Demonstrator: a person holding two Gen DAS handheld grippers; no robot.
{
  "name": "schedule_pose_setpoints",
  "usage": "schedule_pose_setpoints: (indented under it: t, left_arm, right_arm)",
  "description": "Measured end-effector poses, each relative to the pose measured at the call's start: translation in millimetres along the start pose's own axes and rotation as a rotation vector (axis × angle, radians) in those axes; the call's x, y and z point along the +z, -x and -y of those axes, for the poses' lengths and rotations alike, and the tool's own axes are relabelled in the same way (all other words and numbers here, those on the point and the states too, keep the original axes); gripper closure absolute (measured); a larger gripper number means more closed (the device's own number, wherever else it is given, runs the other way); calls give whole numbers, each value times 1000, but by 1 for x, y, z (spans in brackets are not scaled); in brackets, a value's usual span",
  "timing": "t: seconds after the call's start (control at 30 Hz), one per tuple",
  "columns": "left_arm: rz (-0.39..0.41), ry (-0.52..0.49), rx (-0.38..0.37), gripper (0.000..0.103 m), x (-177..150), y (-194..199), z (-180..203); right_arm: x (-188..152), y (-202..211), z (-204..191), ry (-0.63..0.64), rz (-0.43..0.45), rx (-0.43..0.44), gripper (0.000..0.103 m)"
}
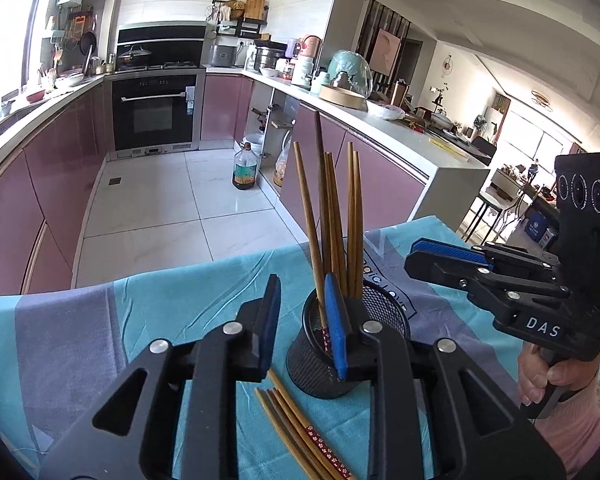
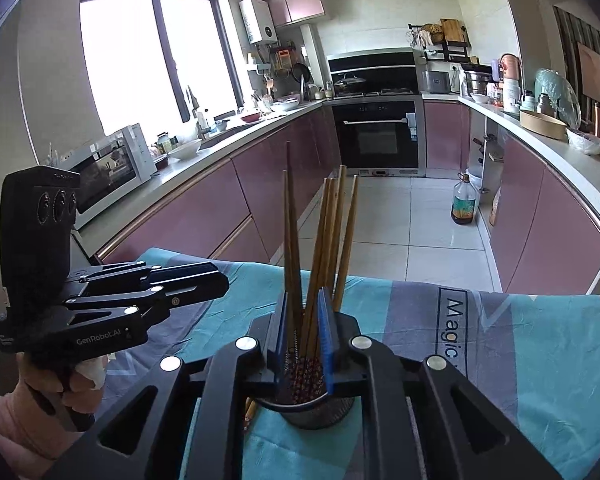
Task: Organize utensils
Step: 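Release the chopsticks and lower both grippers to the remaining chopsticks on the cloth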
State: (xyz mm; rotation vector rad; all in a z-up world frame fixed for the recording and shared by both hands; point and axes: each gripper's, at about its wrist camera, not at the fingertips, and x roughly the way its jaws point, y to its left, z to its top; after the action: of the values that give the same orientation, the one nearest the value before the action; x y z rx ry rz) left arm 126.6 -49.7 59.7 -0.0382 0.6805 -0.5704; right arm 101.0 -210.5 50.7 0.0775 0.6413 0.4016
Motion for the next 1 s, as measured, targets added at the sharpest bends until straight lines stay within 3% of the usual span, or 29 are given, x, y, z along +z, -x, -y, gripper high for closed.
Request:
schedule_pose_setpoints:
  t: [0.2, 0.4, 0.57, 1.0]
  left_arm:
    - [-4, 4, 23, 75, -26, 9, -12]
    - [-61, 32, 36, 74, -59, 5, -27]
    - [-101, 80, 40, 73, -84, -2, -38]
    - [-140, 120, 20, 70, -115, -12, -45]
  right_arm:
    - [-31, 15, -36, 84, -23, 103, 89]
    - [-84, -35, -41, 11, -243, 145, 89]
    - [-108, -68, -41, -49, -331, 111, 89]
    - [-113, -82, -58, -55, -362, 38, 90]
